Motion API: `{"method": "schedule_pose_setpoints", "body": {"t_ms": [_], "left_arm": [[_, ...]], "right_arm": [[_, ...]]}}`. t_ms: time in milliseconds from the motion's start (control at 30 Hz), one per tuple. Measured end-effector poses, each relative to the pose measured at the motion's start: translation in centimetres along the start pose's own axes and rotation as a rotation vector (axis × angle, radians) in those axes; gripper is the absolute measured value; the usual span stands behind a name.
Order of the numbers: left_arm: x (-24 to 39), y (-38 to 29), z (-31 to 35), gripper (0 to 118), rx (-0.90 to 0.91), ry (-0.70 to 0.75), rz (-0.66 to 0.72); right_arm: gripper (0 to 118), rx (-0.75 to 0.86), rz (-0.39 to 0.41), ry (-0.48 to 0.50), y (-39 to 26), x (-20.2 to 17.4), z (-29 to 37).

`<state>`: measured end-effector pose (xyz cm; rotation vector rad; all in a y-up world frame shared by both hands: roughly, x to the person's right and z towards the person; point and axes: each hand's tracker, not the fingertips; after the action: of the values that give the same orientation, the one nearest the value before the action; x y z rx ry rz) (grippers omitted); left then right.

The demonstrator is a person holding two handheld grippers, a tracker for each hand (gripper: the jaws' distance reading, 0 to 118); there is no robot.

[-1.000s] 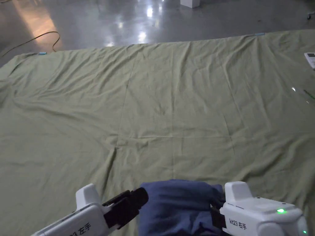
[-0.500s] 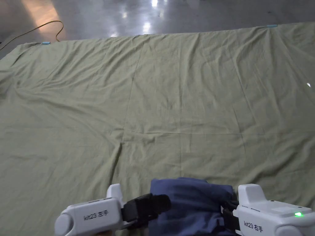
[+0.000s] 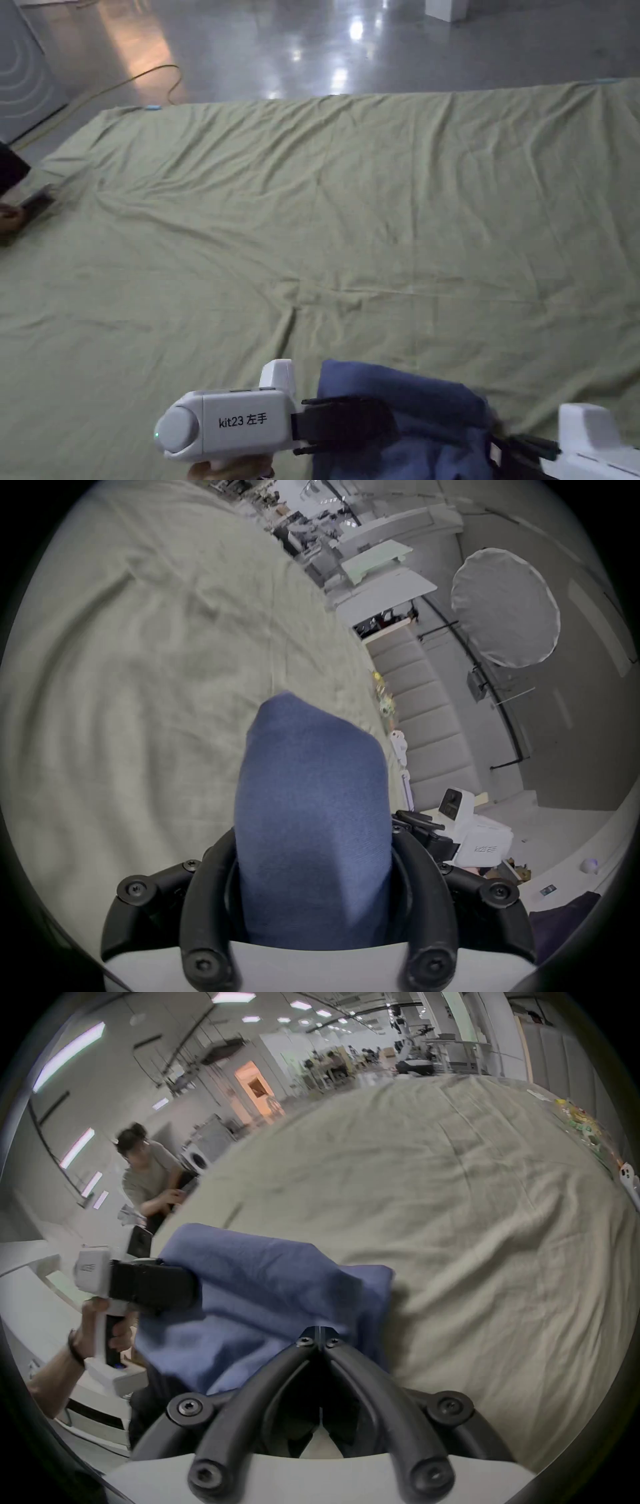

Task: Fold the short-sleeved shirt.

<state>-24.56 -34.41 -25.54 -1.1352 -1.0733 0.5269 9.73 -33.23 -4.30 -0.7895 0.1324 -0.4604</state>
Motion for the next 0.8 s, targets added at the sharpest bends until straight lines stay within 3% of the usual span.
{"method": "schedule_pose_setpoints", "body": {"t_ms": [100,200,300,500,567,633,733,800], "left_arm": [[-1.8,2.5,8.8,51,0.075,0.099,-0.030],[-5.1,5.3,18.5,51,0.137,0.307,0.009],[-9.4,8.3,25.9,51,0.138,0.499,0.136],[-12.9,9.5,27.4,53,0.175,0.665,0.269],[-11.8,10.1,26.7,67,0.191,0.831,0.259],[-10.3,10.9,27.7,79,0.209,0.983,0.178],[-4.7,11.8,29.1,79,0.264,1.150,0.003],[0.0,11.0,30.3,79,0.312,1.126,-0.179]], "right_arm": [[0,0.020,0.018,0.019,0.1,-1.4,1.1],[0,0.008,0.022,0.043,-0.3,-2.5,1.0],[0,-0.032,0.015,0.058,-1.1,-3.2,0.5],[0,-0.097,0.005,0.060,-1.9,-3.1,-0.8],[0,-0.092,-0.017,0.050,-1.9,-2.9,-0.6],[0,-0.089,-0.030,0.044,-1.5,-3.0,-0.1],[0,-0.052,0.001,0.006,-0.8,-3.3,1.4],[0,0.009,0.005,-0.005,-0.3,-3.5,3.3]]}}
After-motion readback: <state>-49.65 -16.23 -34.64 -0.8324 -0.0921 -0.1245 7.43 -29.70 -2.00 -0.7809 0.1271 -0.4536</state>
